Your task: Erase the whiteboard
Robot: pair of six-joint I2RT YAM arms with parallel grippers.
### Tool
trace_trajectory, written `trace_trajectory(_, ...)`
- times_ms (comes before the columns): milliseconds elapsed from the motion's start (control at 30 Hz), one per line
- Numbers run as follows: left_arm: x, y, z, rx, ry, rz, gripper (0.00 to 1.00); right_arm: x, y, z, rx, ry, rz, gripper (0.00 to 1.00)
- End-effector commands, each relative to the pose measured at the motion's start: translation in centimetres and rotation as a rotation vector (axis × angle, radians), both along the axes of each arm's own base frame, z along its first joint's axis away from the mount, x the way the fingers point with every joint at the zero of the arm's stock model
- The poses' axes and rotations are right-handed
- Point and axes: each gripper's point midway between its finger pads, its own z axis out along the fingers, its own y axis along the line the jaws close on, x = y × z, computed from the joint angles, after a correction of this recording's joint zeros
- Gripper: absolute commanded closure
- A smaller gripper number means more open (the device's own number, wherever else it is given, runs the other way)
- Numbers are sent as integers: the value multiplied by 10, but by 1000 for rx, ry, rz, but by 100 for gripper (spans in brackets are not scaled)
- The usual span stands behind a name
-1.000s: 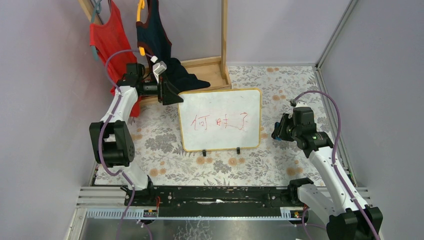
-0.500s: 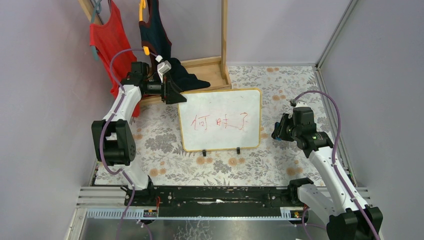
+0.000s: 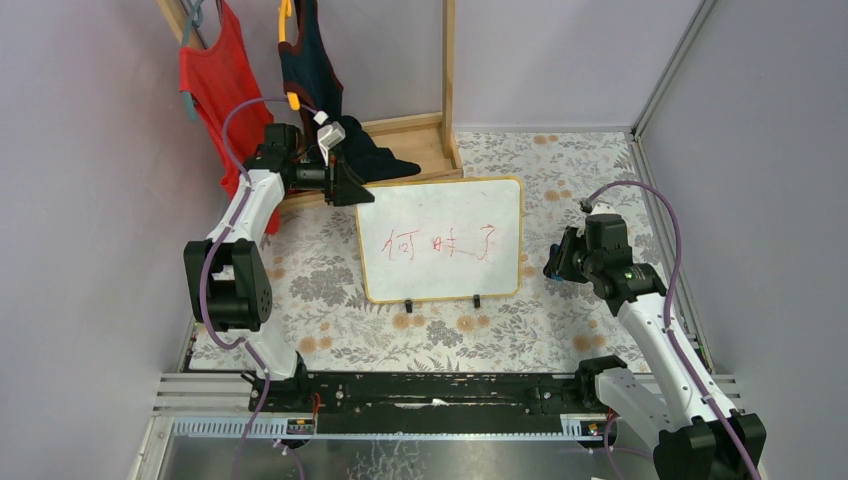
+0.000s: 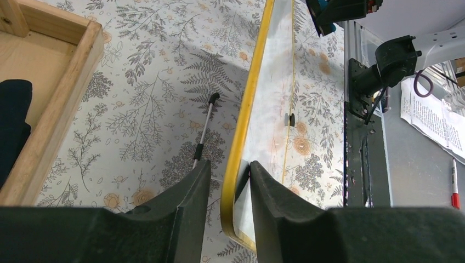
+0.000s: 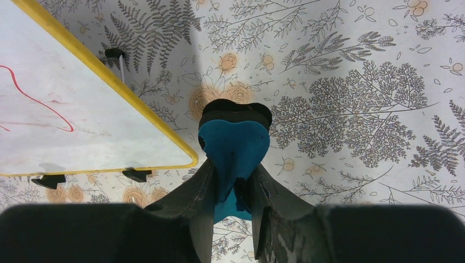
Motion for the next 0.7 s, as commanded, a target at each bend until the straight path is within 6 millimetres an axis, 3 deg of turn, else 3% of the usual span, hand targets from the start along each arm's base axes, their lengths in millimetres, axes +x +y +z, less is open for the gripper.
trace_trajectory(0, 4, -2, 4, 6, -5, -3, 72, 9, 3, 16, -3, -59, 13, 100)
trace_trajectory(300, 4, -2, 0, 10, 6, 1, 82, 8, 3, 16, -3, -56, 12, 100)
trace_trajectory(600, 6, -1, -3, 22, 7, 10, 100, 8, 3, 15, -1, -57, 10, 100)
trace_trajectory(667, 7, 0, -4, 27, 8, 15, 100, 8, 4, 15, 2, -57, 13, 100)
